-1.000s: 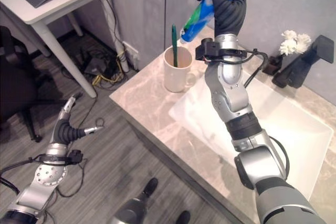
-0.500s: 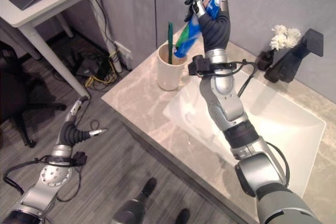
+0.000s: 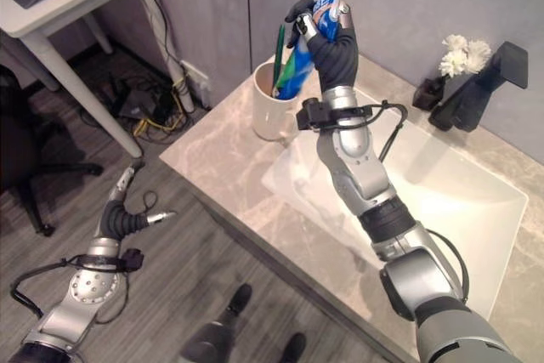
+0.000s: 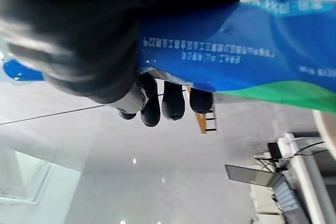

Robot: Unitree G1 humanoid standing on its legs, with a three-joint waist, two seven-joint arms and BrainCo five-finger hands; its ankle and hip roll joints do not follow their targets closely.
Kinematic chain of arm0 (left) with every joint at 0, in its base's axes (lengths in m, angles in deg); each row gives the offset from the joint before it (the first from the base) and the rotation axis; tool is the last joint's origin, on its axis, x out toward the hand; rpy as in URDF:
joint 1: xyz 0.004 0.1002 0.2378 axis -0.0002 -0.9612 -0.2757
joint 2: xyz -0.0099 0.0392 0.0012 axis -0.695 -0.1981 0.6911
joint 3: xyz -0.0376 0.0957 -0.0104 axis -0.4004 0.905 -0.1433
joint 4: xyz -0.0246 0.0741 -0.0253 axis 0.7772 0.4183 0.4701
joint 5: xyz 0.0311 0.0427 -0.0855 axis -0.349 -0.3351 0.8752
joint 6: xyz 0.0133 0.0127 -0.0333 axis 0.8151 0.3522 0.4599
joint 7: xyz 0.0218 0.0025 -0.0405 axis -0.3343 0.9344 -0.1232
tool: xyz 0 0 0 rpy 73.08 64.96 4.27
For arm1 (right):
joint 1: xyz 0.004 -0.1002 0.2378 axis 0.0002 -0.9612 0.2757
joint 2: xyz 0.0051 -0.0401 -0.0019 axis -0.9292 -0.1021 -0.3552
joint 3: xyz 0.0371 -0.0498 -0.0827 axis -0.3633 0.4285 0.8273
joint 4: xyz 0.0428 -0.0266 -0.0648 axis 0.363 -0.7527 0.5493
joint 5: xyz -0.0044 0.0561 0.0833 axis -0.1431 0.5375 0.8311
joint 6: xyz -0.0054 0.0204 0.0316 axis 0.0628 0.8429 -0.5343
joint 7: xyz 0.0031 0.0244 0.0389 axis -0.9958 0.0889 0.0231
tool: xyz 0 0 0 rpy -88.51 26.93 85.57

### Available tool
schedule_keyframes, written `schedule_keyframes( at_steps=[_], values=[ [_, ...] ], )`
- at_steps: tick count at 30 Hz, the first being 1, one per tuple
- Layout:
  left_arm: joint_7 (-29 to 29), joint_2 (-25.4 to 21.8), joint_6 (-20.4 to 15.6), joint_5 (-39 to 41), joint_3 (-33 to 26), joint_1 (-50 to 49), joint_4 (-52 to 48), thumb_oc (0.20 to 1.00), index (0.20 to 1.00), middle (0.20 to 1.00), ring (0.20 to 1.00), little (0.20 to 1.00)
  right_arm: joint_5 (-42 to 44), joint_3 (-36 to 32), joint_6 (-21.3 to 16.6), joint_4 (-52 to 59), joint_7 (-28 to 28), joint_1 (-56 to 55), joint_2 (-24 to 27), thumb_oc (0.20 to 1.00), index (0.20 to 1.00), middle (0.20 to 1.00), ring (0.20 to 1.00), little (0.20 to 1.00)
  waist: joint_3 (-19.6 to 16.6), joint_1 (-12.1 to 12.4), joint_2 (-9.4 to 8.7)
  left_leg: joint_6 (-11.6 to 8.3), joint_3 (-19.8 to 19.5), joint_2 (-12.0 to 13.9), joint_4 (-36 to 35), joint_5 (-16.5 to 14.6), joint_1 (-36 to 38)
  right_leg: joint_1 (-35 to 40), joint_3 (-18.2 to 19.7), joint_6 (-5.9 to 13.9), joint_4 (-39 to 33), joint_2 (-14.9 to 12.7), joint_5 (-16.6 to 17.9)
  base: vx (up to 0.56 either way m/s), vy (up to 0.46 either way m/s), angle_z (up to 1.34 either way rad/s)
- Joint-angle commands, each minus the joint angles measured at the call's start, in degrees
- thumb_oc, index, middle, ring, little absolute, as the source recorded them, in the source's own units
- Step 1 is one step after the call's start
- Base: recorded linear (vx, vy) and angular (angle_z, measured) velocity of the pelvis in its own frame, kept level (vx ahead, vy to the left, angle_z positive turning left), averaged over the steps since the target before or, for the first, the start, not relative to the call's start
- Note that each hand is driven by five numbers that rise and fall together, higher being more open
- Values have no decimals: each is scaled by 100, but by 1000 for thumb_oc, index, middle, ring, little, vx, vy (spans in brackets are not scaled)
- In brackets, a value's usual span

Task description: Put brush and paste in cup on sink, flatten towel.

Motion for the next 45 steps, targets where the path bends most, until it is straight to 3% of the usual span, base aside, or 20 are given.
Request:
schedule_keyframes(
  at_steps=[1, 7, 8, 9, 10, 19, 27, 31, 34, 35, 37, 41, 42, 43, 45],
  values=[
    [4, -291, -169, -80, 147, 125, -71, 1000, 1000, 1000, 1000, 1000, -262, -17, -233, 367, 59, 417, 115, 200, 200, 200, 200, 200, -164, 110, -165, 208, 280, -15, 22, -235, 74, 42, 92, 484, 170, -511, 796, 0, 0, 0],
    [4, -315, -164, -101, 192, 202, -68, 1000, 1000, 1000, 1000, 1000, -332, 51, -191, 289, 36, 487, 46, 200, 200, 200, 200, 200, -133, 131, -253, 220, 298, -10, 22, -250, 64, 22, 126, 473, 164, -498, 821, 0, 0, 0],
    [2, -318, -159, -108, 213, 215, -64, 1000, 1000, 1000, 1000, 1000, -346, 96, -164, 285, 45, 513, 62, 291, 291, 291, 291, 291, -132, 125, -276, 219, 312, -9, 22, -256, 64, 22, 129, 473, 159, -496, 821, 0, 0, 0],
    [-9, -312, -156, -116, 214, 221, -73, 1000, 1000, 1000, 1000, 1000, -378, 97, -158, 285, 25, 512, 66, 843, 843, 843, 843, 843, -129, 117, -283, 220, 322, -8, 22, -256, 64, 15, 136, 474, 159, -494, 827, 0, 0, 0],
    [-10, -311, -155, -117, 214, 221, -73, 1000, 1000, 1000, 1000, 1000, -380, 98, -157, 287, 22, 512, 65, 1000, 1000, 1000, 1000, 1000, -129, 118, -283, 221, 323, -8, 22, -256, 63, 13, 137, 474, 159, -494, 828, 0, 0, 0],
    [-64, -268, -164, -135, 242, 217, -48, 1000, 1000, 1000, 1000, 1000, -563, 86, -152, 305, -117, 582, 19, 1000, 1000, 1000, 1000, 1000, -156, 90, -272, 223, 415, 32, 22, -284, 137, 14, 216, 465, 173, -485, 802, -9, 7, -8],
    [-111, -234, -365, 348, -60, 116, -411, 1000, 1000, 1000, 1000, 1000, -1141, -623, -351, 807, -724, 542, -130, 1000, 1000, 1000, 1000, 1000, -330, 118, -42, 222, 557, 88, 22, -330, 323, 149, 262, 461, 142, -489, 722, -15, -3, -7],
    [148, -103, -575, 1093, -481, 49, -951, 1000, 1000, 1000, 1000, 1000, -1681, -1345, -450, 1524, -974, 328, 211, 1000, 1000, 1000, 1000, 1000, -453, 6, 96, 203, 618, 118, 22, -340, 394, 219, 296, 445, 72, -473, 665, -4, 5, -1],
    [524, 19, -743, 1776, -962, -20, -1498, 1000, 1000, 1000, 1000, 1000, -2534, -2375, -447, 2084, -1348, -153, 1059, 1000, 1000, 1000, 1000, 1000, -590, -319, 240, 174, 795, 176, 22, -432, 526, 249, 445, 452, 24, -451, 593, 2, 30, -13],
    [534, 17, -739, 1786, -961, -21, -1508, 1000, 1000, 1000, 1000, 1000, -2542, -2384, -442, 2100, -1354, -166, 1061, 1000, 1000, 1000, 1000, 1000, -590, -310, 241, 178, 796, 173, 22, -399, 508, 233, 448, 451, 19, -453, 624, -18, 37, -26],
    [740, 111, -809, 2042, -1226, -95, -1691, 1000, 1000, 1000, 1000, 1000, -3184, -3142, -356, 2246, -1609, -870, 1724, 1000, 1000, 1000, 1000, 1000, -666, -536, 312, 179, 904, 191, 22, -424, 551, 189, 574, 461, 13, -441, 640, -7, 40, -21],
    [1367, 368, -811, 2834, -1612, -385, -1970, 1000, 1000, 1000, 1000, 1000, -3024, -4712, -448, 1767, -1956, -2514, 1968, 1000, 1000, 1000, 1000, 1000, -704, -1050, 485, 248, 1193, 242, 22, -440, 622, -4, 949, 461, 31, -434, 754, -18, 31, -39],
    [1386, 357, -807, 2855, -1604, -390, -1974, 1000, 1000, 1000, 1000, 1000, -3008, -4731, -471, 1751, -1952, -2538, 1976, 1000, 1000, 1000, 1000, 1000, -716, -1025, 478, 249, 1201, 243, 22, -438, 617, -13, 958, 461, 29, -434, 761, -45, 23, -44],
    [1526, 390, -764, 3061, -1671, -475, -1979, 937, 937, 937, 937, 937, -2901, -5039, -469, 1414, -2028, -2884, 2002, 1000, 1000, 1000, 1000, 1000, -701, -1123, 521, 253, 1240, 246, 22, -428, 642, -41, 1021, 454, 42, -430, 775, 1, 8, -43],
    [1690, 428, -698, 3336, -1706, -548, -1835, 373, 373, 373, 373, 373, -2822, -5635, -430, 802, -2209, -3603, 2025, 1000, 1000, 1000, 1000, 1000, -718, -1267, 571, 248, 1289, 255, 22, -456, 647, -72, 1101, 453, 22, -426, 775, 19, -15, -34]
  ],
)
